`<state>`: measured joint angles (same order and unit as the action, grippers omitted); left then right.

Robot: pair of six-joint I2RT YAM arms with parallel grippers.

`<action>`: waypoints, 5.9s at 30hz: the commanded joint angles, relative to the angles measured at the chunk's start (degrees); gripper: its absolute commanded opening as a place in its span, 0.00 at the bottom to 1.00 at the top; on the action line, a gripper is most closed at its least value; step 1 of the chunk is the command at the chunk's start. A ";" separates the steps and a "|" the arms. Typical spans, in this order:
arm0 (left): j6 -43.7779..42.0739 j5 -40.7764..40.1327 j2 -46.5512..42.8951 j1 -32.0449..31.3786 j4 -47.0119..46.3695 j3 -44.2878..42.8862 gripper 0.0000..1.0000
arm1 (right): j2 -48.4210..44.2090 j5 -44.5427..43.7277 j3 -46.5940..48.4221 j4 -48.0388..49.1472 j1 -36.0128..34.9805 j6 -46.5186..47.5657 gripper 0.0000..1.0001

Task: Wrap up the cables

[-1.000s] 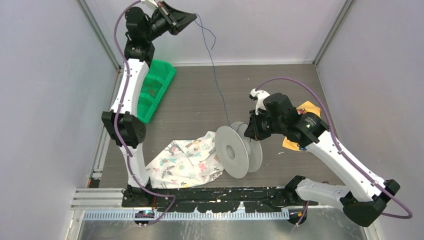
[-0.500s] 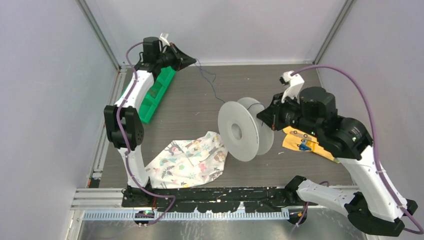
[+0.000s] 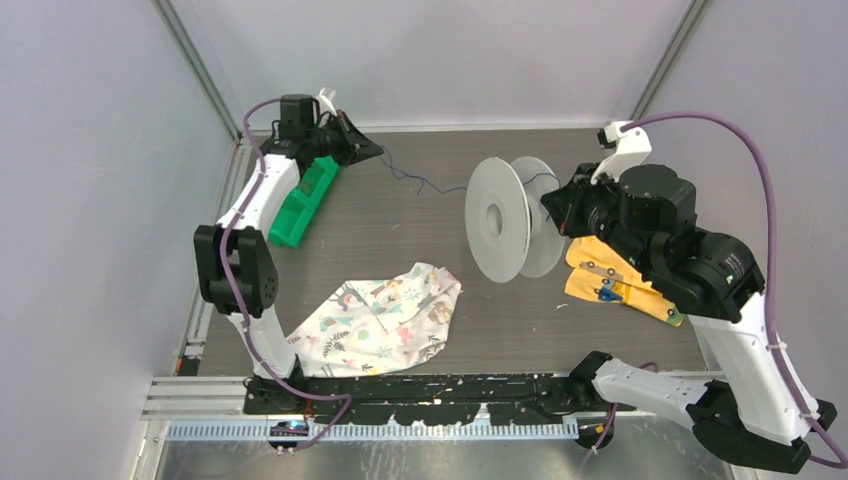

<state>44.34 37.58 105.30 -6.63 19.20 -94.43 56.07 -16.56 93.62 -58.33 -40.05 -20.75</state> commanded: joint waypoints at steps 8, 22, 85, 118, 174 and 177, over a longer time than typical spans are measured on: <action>-13.10 -0.63 -5.46 -9.47 14.93 3.02 0.01 | 8.56 -16.68 8.55 10.54 -0.16 -2.52 0.01; -16.70 -6.81 -8.79 -22.30 20.73 9.31 0.01 | 18.11 -4.37 10.61 15.34 16.40 -10.13 0.01; -30.67 4.20 -2.79 -20.70 20.40 -8.07 0.00 | 5.34 10.92 -5.62 4.43 0.24 -3.00 0.01; -11.44 4.62 -12.47 -23.95 -2.24 20.35 0.00 | 7.53 -16.43 -1.56 16.87 7.59 -21.16 0.01; -27.97 1.38 -33.33 -27.73 -21.67 39.27 0.01 | 11.89 -0.67 -3.76 16.79 21.55 -24.22 0.01; -30.86 1.20 -35.07 -29.03 -21.40 39.51 0.00 | 13.87 2.08 -3.83 16.42 21.68 -24.95 0.01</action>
<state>22.17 40.27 73.03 -33.80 -2.70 -54.94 69.04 -16.93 88.99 -48.42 -19.33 -42.68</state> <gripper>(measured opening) 0.012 0.058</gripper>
